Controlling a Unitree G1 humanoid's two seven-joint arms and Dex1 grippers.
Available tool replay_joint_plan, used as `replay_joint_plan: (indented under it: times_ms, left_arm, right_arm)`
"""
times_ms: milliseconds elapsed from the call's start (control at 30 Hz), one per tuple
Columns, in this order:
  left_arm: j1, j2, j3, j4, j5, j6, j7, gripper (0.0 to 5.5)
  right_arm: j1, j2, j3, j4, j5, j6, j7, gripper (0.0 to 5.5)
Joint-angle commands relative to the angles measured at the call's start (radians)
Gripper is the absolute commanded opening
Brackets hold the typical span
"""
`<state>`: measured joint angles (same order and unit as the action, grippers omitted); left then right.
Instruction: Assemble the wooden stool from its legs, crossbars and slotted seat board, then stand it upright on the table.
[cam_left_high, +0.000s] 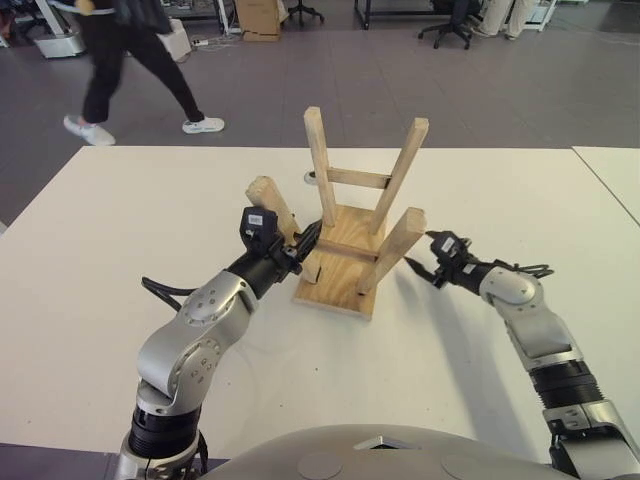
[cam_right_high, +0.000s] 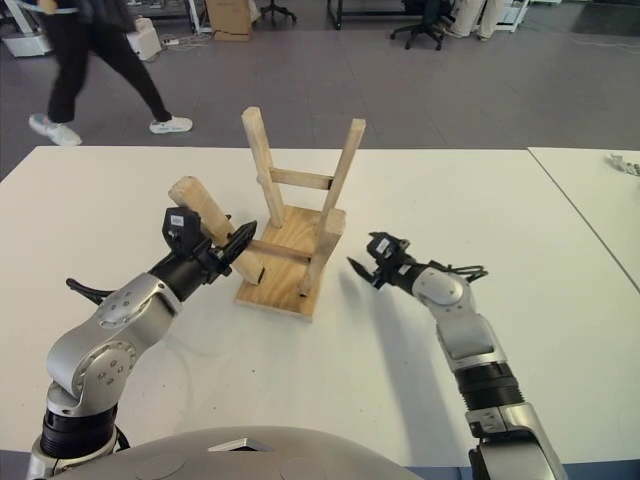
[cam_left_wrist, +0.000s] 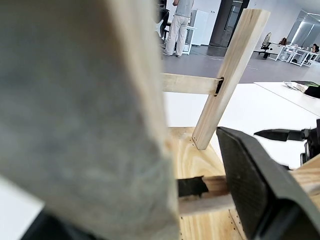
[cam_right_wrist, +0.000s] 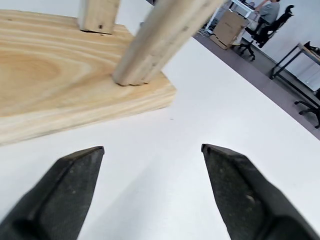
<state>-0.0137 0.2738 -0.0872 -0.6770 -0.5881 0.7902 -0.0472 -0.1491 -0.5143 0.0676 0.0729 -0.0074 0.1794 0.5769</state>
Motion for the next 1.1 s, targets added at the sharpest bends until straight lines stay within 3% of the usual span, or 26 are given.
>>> replay_joint_plan:
  times_ms: [33,200,400,500,667,767,967,1100]
  left_arm:
    - [-0.026,-0.022,-0.052,-0.008,-0.017,0.08,-0.001,2.91]
    - [-0.006,0.035,-0.085,-0.018,0.071,0.098,-0.002,2.91]
    - [-0.037,-0.052,-0.003,-0.073,-0.004,0.069,-0.002,2.91]
    - [-0.001,-0.029,-0.001,-0.118,-0.014,0.071,-0.031,2.91]
    - [0.0,0.067,0.134,-0.152,-0.082,0.074,-0.117,2.91]
    - [-0.049,0.111,0.248,-0.187,-0.25,0.069,-0.184,2.91]
    - [-0.179,0.211,0.451,-0.112,-0.524,0.018,-0.184,2.91]
    - [-0.3,0.235,0.483,-0.043,-0.665,-0.023,-0.13,2.91]
  right_arm:
    - [-0.045,-0.02,-0.041,0.018,0.011,0.003,-0.005,3.63]
    - [-0.055,-0.012,-0.062,0.007,0.014,0.011,-0.018,3.63]
    - [-0.071,0.001,-0.076,0.008,0.02,0.013,-0.036,3.63]
    - [-0.079,0.0,-0.101,-0.006,0.037,0.022,-0.044,3.63]
    - [-0.106,-0.008,-0.14,-0.004,0.063,0.034,-0.052,3.63]
    - [-0.114,0.012,-0.136,0.004,0.07,0.047,-0.058,3.63]
    - [-0.317,0.161,-0.09,0.218,0.032,0.073,-0.197,3.63]
    - [-0.48,0.244,-0.06,0.415,0.029,0.021,-0.216,3.63]
